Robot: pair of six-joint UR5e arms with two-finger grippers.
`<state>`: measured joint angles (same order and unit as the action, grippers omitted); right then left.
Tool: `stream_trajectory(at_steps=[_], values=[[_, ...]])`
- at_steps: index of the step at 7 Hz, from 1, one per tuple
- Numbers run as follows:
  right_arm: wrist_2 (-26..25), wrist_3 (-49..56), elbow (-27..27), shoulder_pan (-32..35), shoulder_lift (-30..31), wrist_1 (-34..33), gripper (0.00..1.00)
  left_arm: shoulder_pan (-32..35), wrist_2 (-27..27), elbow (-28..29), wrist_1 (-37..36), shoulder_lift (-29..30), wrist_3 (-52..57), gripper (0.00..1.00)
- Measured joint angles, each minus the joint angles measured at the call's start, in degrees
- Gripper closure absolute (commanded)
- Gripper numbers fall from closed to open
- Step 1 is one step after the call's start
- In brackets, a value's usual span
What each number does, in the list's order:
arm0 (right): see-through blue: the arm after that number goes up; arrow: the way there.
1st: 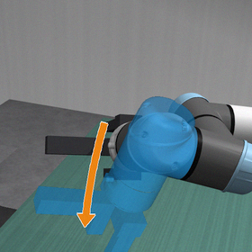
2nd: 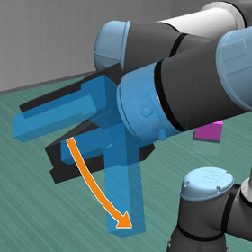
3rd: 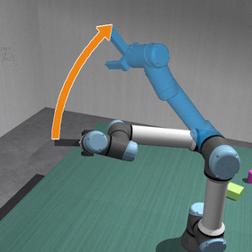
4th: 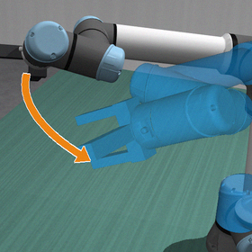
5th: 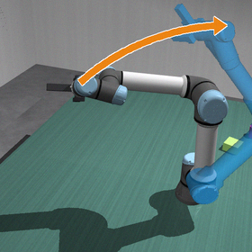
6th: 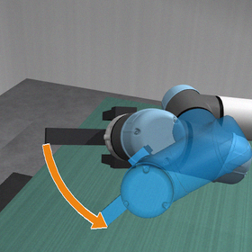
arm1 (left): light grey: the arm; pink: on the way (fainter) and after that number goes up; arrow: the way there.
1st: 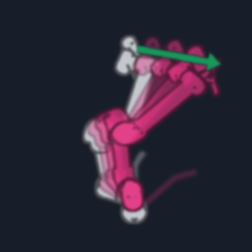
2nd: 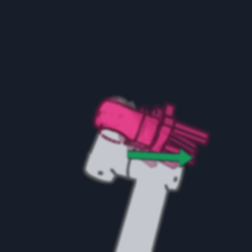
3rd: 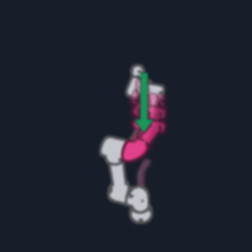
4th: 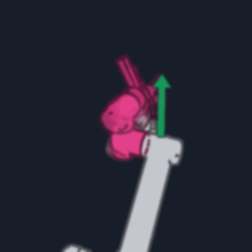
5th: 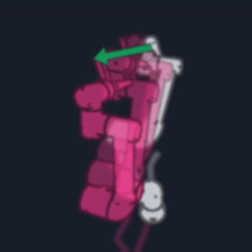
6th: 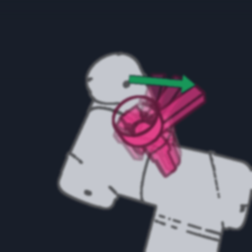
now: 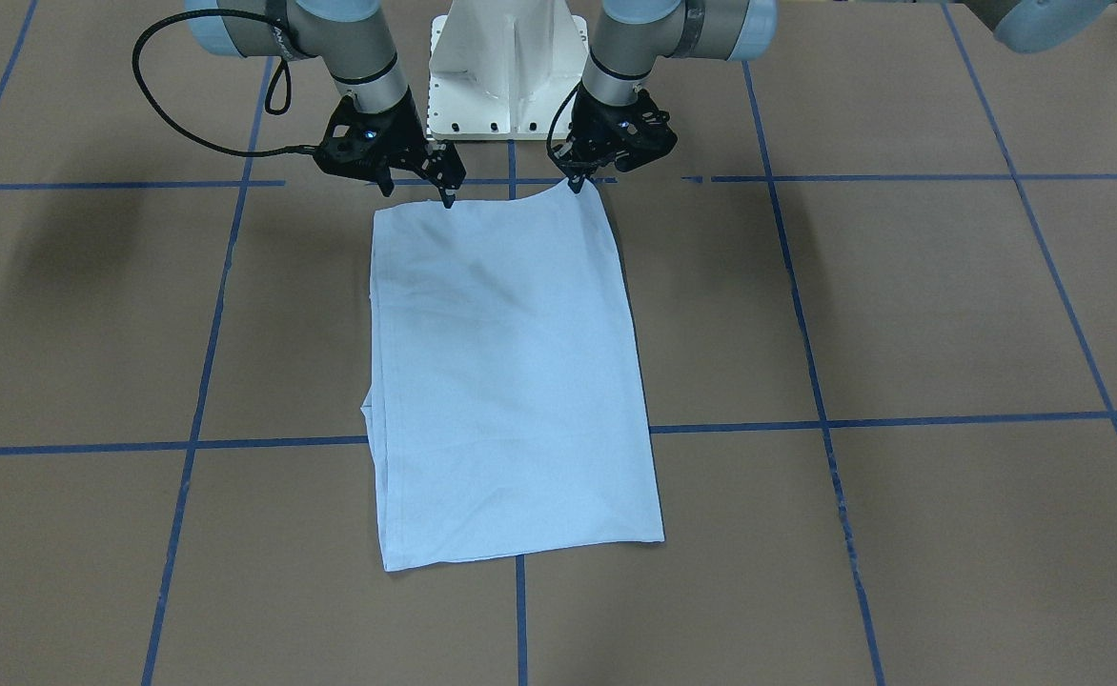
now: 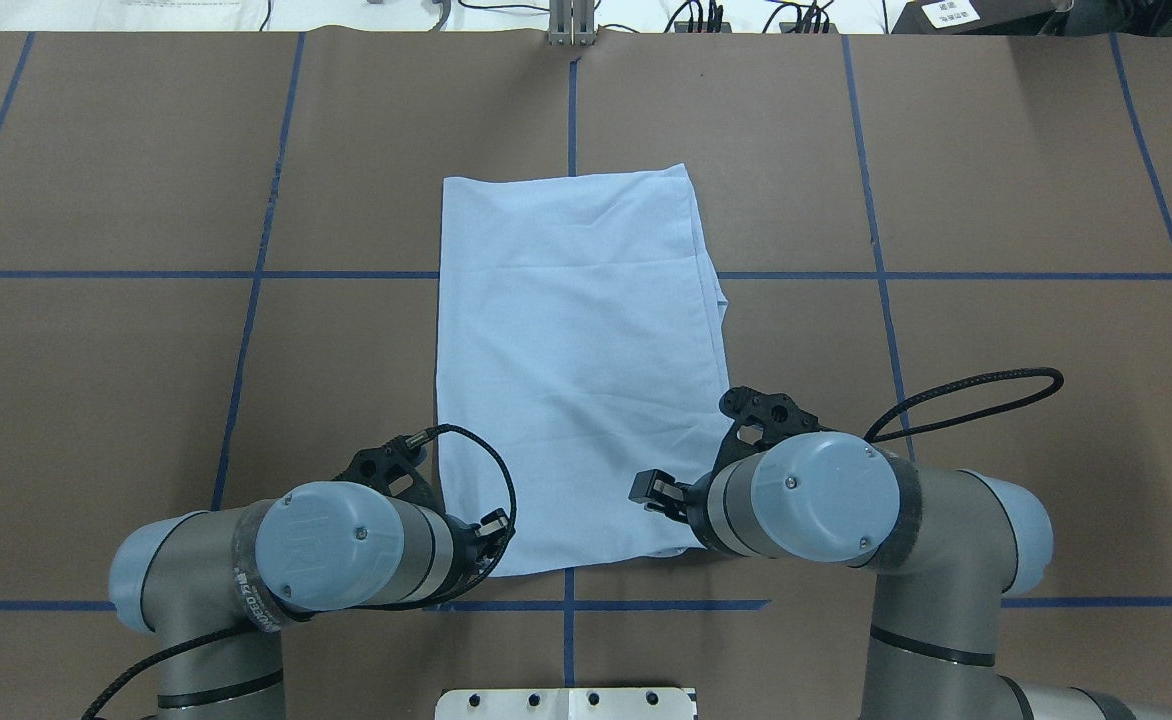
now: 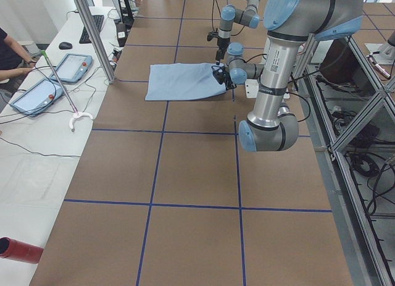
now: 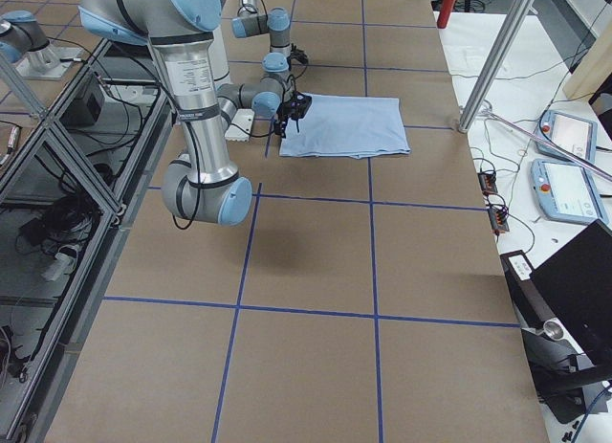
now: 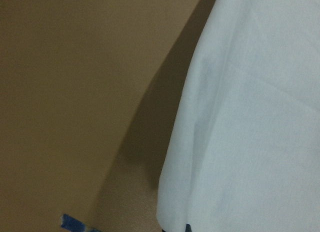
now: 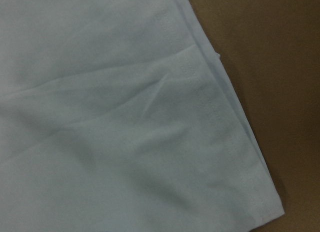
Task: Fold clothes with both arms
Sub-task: 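Move the right gripper to the other near corner of the shirt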
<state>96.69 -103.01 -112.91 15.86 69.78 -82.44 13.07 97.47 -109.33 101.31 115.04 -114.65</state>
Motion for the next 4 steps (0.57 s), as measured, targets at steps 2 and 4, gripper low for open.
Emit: stream_trajectory(at_steps=[2, 4], values=[[-3.4, -3.7, 1.2, -2.2, 1.6, 0.2, 0.0, 0.0, 0.0, 0.0, 0.0, 0.2, 0.0, 1.0], [-4.3, -4.2, 2.4, -3.0, 1.9, 0.3, 0.0, 0.0, 0.0, 0.1, 0.0, 0.4, 0.0, 1.0]])
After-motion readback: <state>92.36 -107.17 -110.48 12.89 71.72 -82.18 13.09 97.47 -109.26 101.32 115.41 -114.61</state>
